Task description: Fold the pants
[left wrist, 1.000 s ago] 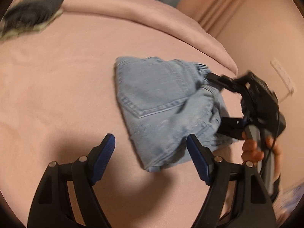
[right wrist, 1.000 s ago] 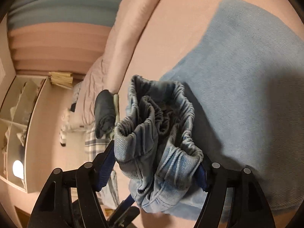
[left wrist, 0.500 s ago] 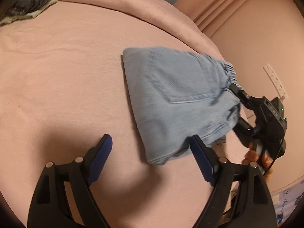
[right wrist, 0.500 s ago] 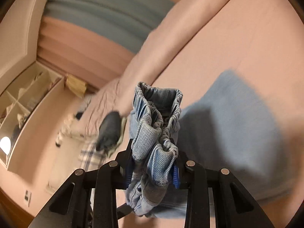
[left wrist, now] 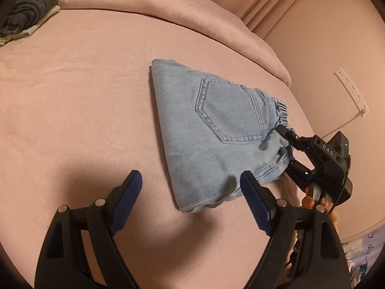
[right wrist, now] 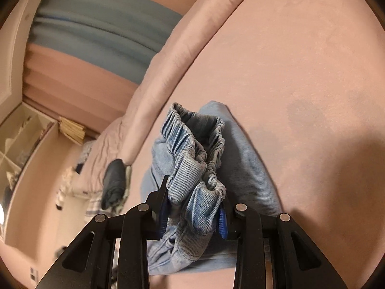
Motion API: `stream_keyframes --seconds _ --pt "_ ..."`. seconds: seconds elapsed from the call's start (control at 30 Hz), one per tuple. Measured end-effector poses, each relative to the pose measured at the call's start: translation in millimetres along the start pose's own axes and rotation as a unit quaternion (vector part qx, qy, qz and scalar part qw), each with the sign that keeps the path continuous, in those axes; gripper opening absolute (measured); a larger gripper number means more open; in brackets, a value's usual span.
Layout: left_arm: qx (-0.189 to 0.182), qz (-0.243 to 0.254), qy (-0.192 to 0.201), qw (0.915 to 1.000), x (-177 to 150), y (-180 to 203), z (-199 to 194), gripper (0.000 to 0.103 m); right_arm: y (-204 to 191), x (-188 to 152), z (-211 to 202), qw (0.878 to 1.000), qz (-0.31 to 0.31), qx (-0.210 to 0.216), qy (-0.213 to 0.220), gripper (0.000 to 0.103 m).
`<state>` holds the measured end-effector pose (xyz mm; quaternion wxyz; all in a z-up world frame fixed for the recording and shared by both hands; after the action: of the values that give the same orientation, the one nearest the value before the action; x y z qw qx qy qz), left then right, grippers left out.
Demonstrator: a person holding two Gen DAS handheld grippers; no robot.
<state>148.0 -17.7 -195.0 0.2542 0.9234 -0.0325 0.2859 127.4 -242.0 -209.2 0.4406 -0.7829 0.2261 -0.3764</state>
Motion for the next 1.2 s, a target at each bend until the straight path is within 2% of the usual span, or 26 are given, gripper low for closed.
stream_keyframes --seconds 0.07,0.13,0.2,0.23,0.3,0.37,0.5,0.6,0.8,0.87,1.0,1.2 --pt "0.004 0.001 0.0 1.0 1.5 1.6 3.8 0.084 -0.1 -1.8 1.7 1.0 -0.011 -0.021 -0.01 0.036" --pt "0.017 0.011 0.001 0.9998 5.3 5.2 10.0 0.084 4.3 -1.0 -3.9 1.0 0.001 -0.026 -0.01 0.044" --pt "0.044 0.025 0.004 0.9987 5.4 6.2 14.2 0.083 4.3 1.2 -13.0 0.999 -0.008 -0.049 0.004 0.052" --pt "0.053 0.031 0.004 0.9981 4.2 6.0 15.6 0.083 5.3 4.6 -21.0 0.997 -0.023 -0.068 0.015 0.056" --pt "0.068 0.043 0.006 0.9967 9.2 9.6 25.6 0.082 -5.9 13.2 -38.3 0.99 -0.07 -0.109 0.056 0.058" --pt "0.073 0.056 0.011 0.9957 12.0 15.2 29.9 0.082 -19.6 20.0 -51.1 0.981 -0.11 -0.132 0.086 0.058" --pt "0.086 0.085 0.015 0.9926 16.1 24.5 39.0 0.082 -46.3 24.4 -56.0 0.968 -0.178 -0.139 0.111 0.058" --pt "0.092 0.101 0.007 0.9906 14.5 24.2 46.6 0.082 -52.2 22.8 -50.5 0.968 -0.193 -0.118 0.105 0.058" --pt "0.09 0.111 -0.004 0.9897 13.1 19.2 55.4 0.082 -61.9 16.9 -29.9 0.964 -0.231 -0.113 0.074 0.035" --pt "0.086 0.107 -0.008 0.9904 12.7 17.7 57.0 0.082 -57.6 14.2 -24.2 0.959 -0.247 -0.128 0.061 0.034" --pt "0.074 0.097 -0.008 0.9925 16.9 17.0 55.4 0.082 -28.1 4.6 -7.2 0.95 -0.259 -0.172 0.008 0.025" --pt "0.07 0.074 0.014 0.9947 36.3 12.3 42.7 0.081 -20.7 -0.3 -11.0 0.94 -0.284 -0.191 -0.002 0.023"
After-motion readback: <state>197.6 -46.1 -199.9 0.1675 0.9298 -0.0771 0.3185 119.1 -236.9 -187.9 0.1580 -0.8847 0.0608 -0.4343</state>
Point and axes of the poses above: each gripper's, at about its wrist camera, not at the fingertips, and z roughly the way its jaws point, y to its right, x to its top, the point moved 8 cm from there along z, roughly the way its jaws point, and after that the axes turned 3 degrees about y, right-handed, at the moved point
